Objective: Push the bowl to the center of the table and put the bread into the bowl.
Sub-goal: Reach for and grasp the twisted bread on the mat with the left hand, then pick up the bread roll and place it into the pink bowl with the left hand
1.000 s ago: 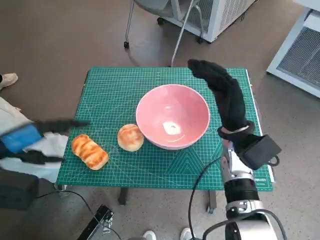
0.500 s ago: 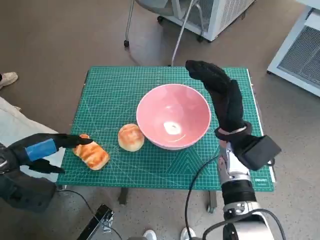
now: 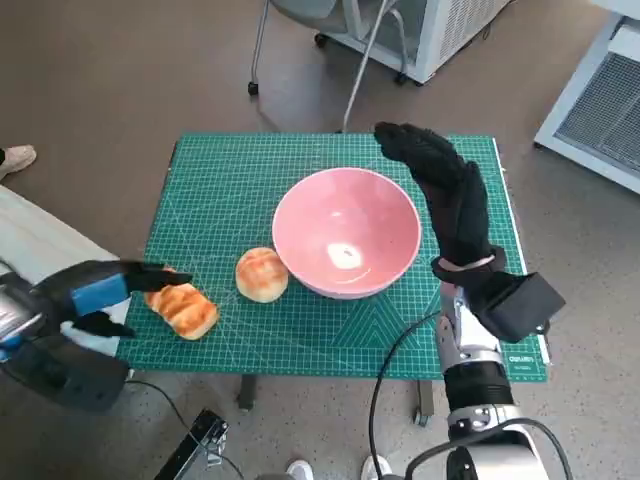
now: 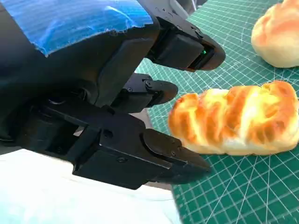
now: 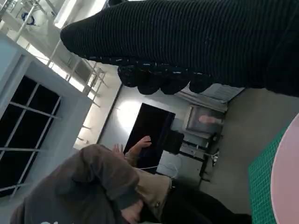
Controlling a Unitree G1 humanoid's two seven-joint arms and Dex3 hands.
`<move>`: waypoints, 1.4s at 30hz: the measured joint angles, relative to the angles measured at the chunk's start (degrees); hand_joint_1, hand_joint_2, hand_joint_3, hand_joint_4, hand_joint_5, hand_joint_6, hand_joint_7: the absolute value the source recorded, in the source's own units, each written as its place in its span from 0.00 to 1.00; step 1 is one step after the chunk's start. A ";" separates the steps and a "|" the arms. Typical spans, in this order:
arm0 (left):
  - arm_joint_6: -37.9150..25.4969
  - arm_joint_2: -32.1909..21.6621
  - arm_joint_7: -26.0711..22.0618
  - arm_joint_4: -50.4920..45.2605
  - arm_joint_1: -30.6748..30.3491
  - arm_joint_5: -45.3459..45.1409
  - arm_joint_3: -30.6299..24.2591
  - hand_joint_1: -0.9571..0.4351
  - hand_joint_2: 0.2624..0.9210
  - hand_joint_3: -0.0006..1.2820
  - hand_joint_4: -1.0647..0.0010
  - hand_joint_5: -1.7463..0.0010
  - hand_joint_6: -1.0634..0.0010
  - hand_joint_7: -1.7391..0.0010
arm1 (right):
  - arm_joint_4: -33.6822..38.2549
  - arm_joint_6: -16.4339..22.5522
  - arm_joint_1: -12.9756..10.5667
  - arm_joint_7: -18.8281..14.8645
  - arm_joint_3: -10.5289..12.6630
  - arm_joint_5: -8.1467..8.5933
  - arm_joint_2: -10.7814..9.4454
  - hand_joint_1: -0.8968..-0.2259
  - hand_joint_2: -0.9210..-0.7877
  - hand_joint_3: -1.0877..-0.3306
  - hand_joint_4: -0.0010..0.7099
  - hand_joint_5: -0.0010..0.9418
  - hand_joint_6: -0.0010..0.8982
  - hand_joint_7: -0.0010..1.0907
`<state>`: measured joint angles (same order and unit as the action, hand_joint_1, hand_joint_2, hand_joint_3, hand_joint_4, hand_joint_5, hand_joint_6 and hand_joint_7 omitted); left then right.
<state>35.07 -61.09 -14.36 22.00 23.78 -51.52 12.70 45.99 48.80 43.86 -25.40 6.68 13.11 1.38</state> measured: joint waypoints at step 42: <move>4.27 10.52 6.88 19.56 17.02 2.68 12.26 0.69 1.00 0.05 0.53 0.22 0.21 0.46 | -1.29 0.28 -2.22 2.15 0.20 -1.85 0.55 0.66 0.00 0.64 0.58 0.01 0.13 0.74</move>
<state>39.34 -50.56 -7.48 41.56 40.80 -48.84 24.96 44.70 49.08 41.64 -23.25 6.88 11.26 1.93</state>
